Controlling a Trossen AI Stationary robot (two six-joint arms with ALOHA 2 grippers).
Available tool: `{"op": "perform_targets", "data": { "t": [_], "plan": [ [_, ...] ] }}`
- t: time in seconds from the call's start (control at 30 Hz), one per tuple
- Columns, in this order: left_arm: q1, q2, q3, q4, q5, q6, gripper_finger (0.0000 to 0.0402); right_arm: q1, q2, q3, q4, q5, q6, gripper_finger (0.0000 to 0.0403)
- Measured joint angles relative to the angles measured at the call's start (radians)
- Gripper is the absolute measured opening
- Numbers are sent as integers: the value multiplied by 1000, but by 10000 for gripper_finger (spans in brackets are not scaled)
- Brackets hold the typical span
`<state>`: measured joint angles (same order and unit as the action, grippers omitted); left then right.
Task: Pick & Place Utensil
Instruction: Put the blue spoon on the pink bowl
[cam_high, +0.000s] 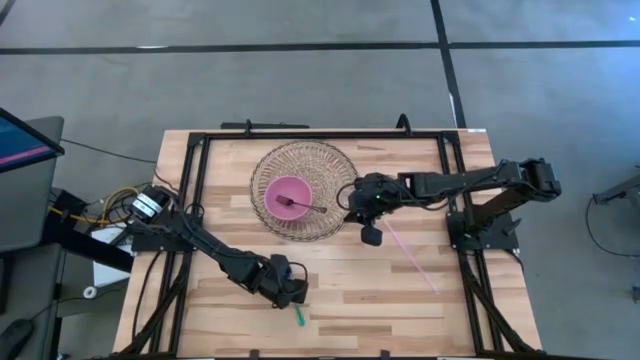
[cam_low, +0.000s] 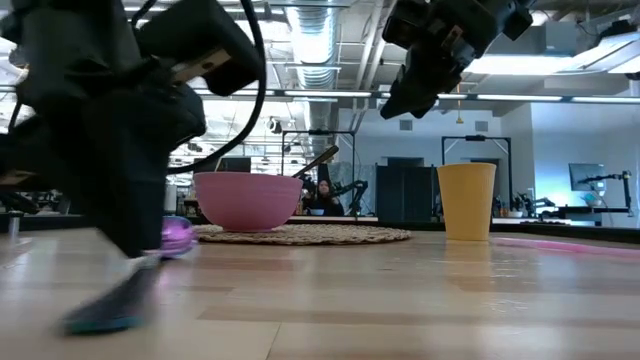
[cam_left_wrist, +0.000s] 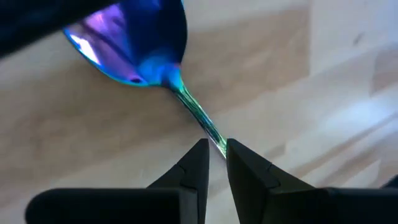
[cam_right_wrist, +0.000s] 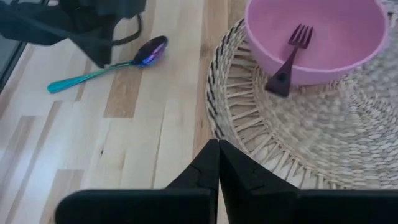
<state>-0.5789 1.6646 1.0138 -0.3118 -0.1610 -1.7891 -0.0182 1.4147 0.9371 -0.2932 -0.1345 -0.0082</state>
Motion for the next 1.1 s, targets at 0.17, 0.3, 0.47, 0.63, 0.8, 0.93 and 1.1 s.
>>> {"op": "perform_targets", "data": {
  "t": [0.17,0.3,0.47,0.63,0.8,0.93,1.1],
  "plan": [
    [15,-1,0,5,-9,0,53,9,0,0,-28,0,-2,1],
    [30,-1,0,5,1,1,53,16,1,0,-26,-14,-2,1],
    [56,-1,0,2,3,52,54,59,82,-26,57,-201,8,0],
    [84,-2,0,-2,10,62,58,149,251,-26,108,-252,32,0],
    [90,-2,0,-2,38,63,58,222,415,9,310,-312,39,0],
    [91,-2,0,-3,39,60,58,254,512,83,433,-303,74,0],
    [99,-2,-2,-8,31,61,58,305,612,162,483,-107,52,0]
  ]
}}
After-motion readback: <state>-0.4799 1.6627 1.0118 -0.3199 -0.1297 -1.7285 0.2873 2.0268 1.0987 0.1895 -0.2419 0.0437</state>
